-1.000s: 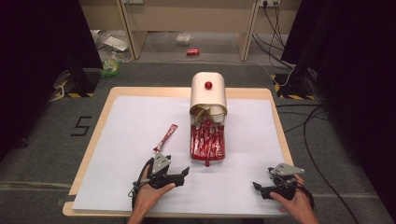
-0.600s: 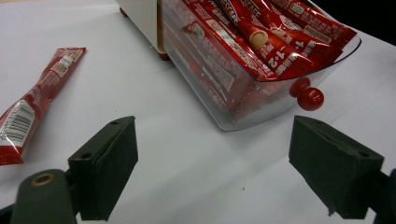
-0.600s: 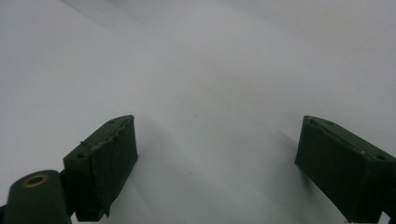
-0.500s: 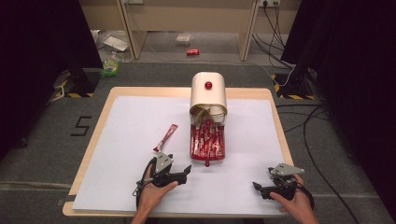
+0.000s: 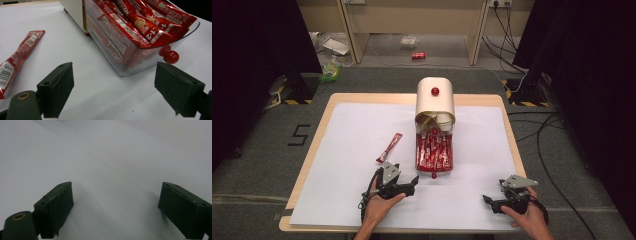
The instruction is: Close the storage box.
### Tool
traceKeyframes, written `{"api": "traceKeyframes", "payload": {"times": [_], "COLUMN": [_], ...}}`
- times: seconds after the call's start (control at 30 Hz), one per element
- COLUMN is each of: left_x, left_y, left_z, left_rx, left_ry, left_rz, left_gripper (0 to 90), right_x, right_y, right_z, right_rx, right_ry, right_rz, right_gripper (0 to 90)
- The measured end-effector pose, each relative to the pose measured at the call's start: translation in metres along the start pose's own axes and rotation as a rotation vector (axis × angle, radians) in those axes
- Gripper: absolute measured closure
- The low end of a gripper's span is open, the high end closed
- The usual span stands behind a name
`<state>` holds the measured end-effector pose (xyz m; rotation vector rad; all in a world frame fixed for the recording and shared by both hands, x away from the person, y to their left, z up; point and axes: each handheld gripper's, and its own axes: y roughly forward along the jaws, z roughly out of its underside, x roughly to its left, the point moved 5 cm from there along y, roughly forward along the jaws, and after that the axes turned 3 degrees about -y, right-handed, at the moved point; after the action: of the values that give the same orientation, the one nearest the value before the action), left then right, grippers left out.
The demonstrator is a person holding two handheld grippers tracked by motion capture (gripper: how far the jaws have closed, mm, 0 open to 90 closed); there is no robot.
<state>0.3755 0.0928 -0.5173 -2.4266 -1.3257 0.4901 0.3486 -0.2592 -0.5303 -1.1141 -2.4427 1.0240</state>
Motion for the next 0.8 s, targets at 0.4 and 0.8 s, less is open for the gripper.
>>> {"api": "traceKeyframes", "payload": {"times": [0.4, 0.8], "left_x": [-0.005, -0.005], "left_y": [0.013, 0.017], "left_z": [-0.006, -0.007], "left_rx": [0.005, 0.012], "left_ry": [0.041, 0.037], "left_rz": [-0.004, -0.006], "left_gripper": [15.8, 14.6], "right_x": [0.0, 0.0], "right_y": [0.0, 0.0], "right_z": [0.0, 0.0], "right_rx": [0.0, 0.0], "right_ry": [0.002, 0.0], "right_rz": [0.0, 0.001], "right_gripper": [12.7, 12.7]}}
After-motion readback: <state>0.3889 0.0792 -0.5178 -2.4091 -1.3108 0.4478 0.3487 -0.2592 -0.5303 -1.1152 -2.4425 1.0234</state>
